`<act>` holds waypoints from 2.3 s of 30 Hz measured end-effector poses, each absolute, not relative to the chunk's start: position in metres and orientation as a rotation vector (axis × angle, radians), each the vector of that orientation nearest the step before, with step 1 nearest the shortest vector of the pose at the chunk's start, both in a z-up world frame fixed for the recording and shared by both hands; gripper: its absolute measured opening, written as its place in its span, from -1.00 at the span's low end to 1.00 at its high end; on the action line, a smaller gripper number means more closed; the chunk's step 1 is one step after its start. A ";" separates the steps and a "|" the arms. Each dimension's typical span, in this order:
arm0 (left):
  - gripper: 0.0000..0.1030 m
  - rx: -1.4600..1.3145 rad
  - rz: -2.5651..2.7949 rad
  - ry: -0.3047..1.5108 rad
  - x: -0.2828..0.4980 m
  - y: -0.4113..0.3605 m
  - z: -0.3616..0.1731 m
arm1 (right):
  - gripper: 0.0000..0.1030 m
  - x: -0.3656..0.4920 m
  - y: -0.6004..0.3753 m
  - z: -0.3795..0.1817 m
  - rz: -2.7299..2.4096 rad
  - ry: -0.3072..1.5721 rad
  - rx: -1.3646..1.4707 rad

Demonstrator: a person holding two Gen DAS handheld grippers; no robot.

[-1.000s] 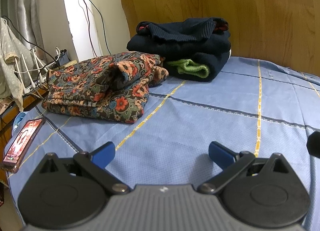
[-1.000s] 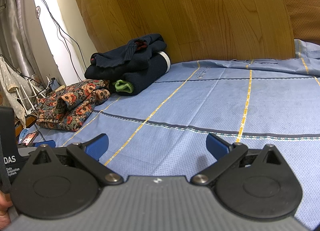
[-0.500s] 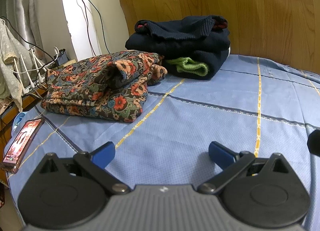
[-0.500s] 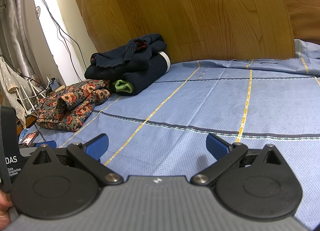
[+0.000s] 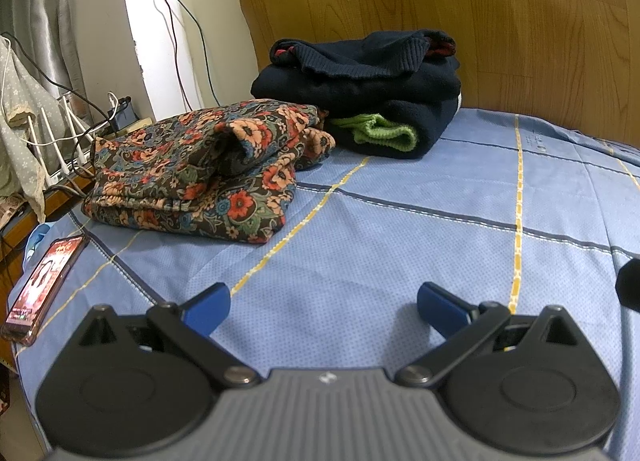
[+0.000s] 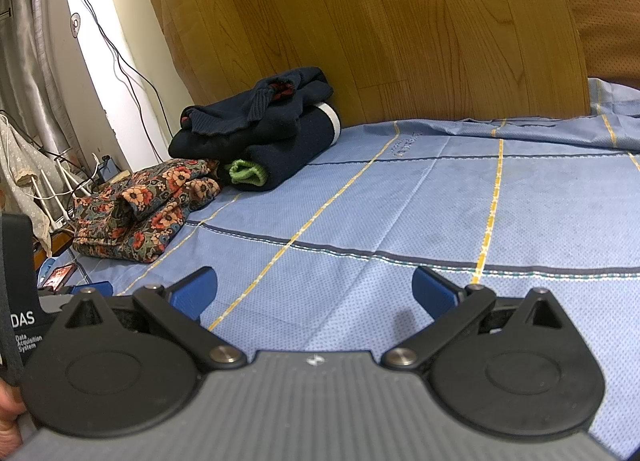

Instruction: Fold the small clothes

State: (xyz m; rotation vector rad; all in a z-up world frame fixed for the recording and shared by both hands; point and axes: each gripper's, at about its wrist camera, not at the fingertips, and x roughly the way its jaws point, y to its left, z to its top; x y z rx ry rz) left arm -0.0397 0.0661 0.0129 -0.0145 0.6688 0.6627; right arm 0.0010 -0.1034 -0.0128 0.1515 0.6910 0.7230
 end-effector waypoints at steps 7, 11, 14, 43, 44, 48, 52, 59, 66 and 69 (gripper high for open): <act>1.00 -0.015 0.662 0.669 -0.040 0.066 0.013 | 1.00 0.001 -0.103 -0.013 0.723 0.691 0.151; 1.00 -0.015 0.662 0.669 -0.040 0.066 0.013 | 1.00 0.001 -0.103 -0.013 0.723 0.691 0.152; 1.00 -0.015 0.662 0.669 -0.040 0.066 0.013 | 1.00 0.001 -0.103 -0.013 0.723 0.691 0.152; 1.00 -0.016 0.668 0.668 -0.040 0.067 0.014 | 1.00 0.001 -0.104 -0.013 0.723 0.690 0.152; 1.00 -0.016 0.668 0.668 -0.040 0.067 0.013 | 1.00 0.002 -0.104 -0.013 0.724 0.690 0.152; 1.00 -0.016 0.668 0.669 -0.040 0.067 0.013 | 1.00 0.001 -0.104 -0.013 0.724 0.690 0.151; 1.00 -0.017 0.669 0.674 -0.040 0.067 0.013 | 1.00 0.001 -0.104 -0.013 0.724 0.690 0.152; 1.00 -0.019 0.675 0.680 -0.040 0.068 0.013 | 1.00 0.002 -0.104 -0.013 0.725 0.690 0.152; 1.00 -0.017 0.676 0.681 -0.039 0.068 0.013 | 1.00 0.001 -0.105 -0.013 0.725 0.690 0.152; 1.00 -0.017 0.676 0.681 -0.039 0.067 0.013 | 1.00 0.001 -0.105 -0.012 0.725 0.690 0.152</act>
